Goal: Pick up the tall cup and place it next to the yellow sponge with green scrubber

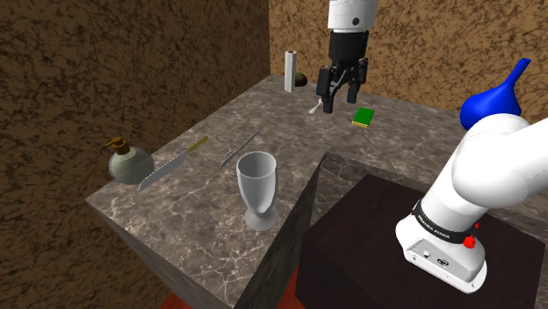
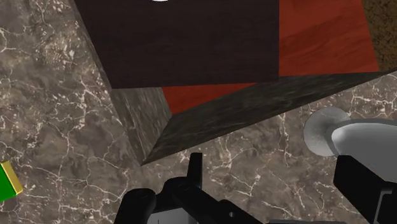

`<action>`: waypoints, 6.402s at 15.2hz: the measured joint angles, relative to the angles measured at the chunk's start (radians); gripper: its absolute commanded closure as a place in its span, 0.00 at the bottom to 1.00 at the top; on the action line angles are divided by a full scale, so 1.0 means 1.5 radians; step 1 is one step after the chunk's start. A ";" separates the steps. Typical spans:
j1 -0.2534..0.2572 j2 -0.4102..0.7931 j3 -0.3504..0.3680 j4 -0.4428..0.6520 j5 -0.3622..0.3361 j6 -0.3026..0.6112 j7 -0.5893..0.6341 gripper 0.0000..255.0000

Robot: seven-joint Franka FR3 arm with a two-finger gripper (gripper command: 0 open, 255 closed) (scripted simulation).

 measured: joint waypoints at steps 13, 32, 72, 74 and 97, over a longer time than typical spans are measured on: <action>0.044 0.177 0.206 0.070 0.046 0.184 0.209 0.00; 0.040 0.399 0.343 0.145 -0.068 0.347 0.401 0.00; 0.038 0.330 0.317 0.313 -0.037 0.120 0.377 1.00; 0.037 0.327 0.315 0.328 -0.036 0.102 0.375 1.00; 0.030 0.373 0.317 0.576 -0.064 -0.105 0.397 1.00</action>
